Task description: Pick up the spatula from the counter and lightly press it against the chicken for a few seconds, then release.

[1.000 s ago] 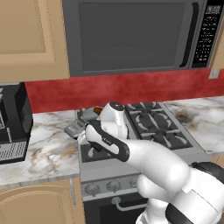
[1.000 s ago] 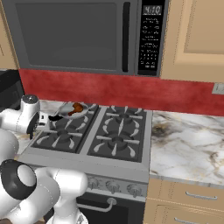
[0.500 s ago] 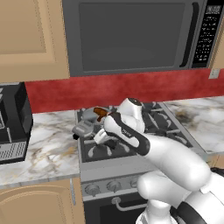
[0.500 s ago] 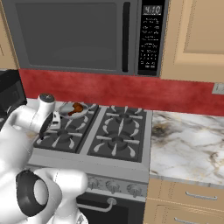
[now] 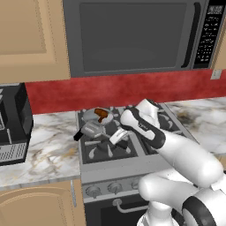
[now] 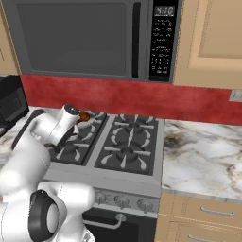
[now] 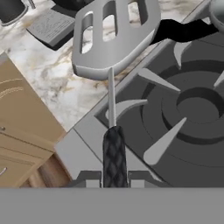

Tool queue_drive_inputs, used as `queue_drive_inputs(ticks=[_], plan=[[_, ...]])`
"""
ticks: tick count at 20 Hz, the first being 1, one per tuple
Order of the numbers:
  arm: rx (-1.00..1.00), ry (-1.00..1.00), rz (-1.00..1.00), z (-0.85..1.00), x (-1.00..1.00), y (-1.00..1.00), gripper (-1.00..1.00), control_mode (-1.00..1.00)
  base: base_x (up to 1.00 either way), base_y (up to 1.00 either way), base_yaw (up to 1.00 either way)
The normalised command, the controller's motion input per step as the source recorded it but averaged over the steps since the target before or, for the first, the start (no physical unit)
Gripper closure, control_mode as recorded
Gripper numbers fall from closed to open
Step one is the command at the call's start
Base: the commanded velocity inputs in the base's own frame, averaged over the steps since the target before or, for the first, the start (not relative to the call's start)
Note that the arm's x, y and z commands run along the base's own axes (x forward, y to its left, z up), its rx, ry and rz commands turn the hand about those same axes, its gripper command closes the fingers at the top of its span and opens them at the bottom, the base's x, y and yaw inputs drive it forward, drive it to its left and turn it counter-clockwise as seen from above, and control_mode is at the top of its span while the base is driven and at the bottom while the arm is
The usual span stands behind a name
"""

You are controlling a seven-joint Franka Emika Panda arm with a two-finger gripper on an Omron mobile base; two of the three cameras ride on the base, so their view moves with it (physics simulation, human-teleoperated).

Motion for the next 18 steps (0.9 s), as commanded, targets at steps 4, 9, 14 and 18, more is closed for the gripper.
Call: queue_drive_inputs(ticks=[4,9,14,18], plan=[[0.07,-0.09,0.03,0.00,0.01,-0.30,1.00,-1.00,0.00,0.00,0.00],[0.04,-0.06,0.03,0.00,0.07,-0.30,1.00,-1.00,0.00,0.00,0.00],[0.00,-0.03,0.02,0.00,0.14,-0.26,1.00,-1.00,0.00,0.00,0.00],[0.02,-0.02,0.07,0.00,0.21,-0.24,1.00,-1.00,0.00,0.00,0.00]])
